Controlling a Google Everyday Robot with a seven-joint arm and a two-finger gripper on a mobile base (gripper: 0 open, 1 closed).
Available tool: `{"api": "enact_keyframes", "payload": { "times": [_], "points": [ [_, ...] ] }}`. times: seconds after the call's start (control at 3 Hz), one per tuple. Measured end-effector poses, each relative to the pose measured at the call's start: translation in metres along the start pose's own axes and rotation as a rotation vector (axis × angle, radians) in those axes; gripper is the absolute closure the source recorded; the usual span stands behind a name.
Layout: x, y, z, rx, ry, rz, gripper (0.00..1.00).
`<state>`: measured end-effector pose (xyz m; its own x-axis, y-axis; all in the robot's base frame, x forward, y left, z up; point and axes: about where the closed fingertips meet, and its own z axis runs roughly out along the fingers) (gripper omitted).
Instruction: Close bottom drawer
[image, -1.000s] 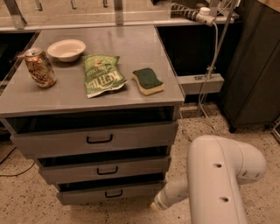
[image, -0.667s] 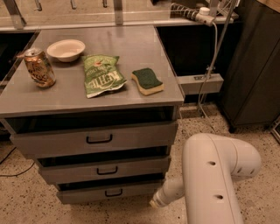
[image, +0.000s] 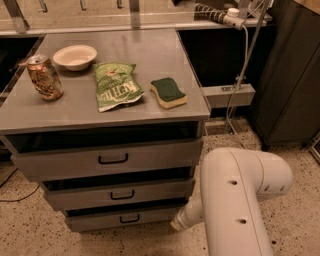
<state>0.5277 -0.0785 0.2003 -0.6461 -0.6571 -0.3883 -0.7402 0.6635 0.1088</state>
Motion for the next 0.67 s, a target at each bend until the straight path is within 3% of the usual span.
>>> {"api": "enact_keyframes", "payload": {
  "times": [0.67],
  "points": [
    [0.0000, 0.0000, 0.0000, 0.000, 0.000, 0.000, 0.58]
  ]
}}
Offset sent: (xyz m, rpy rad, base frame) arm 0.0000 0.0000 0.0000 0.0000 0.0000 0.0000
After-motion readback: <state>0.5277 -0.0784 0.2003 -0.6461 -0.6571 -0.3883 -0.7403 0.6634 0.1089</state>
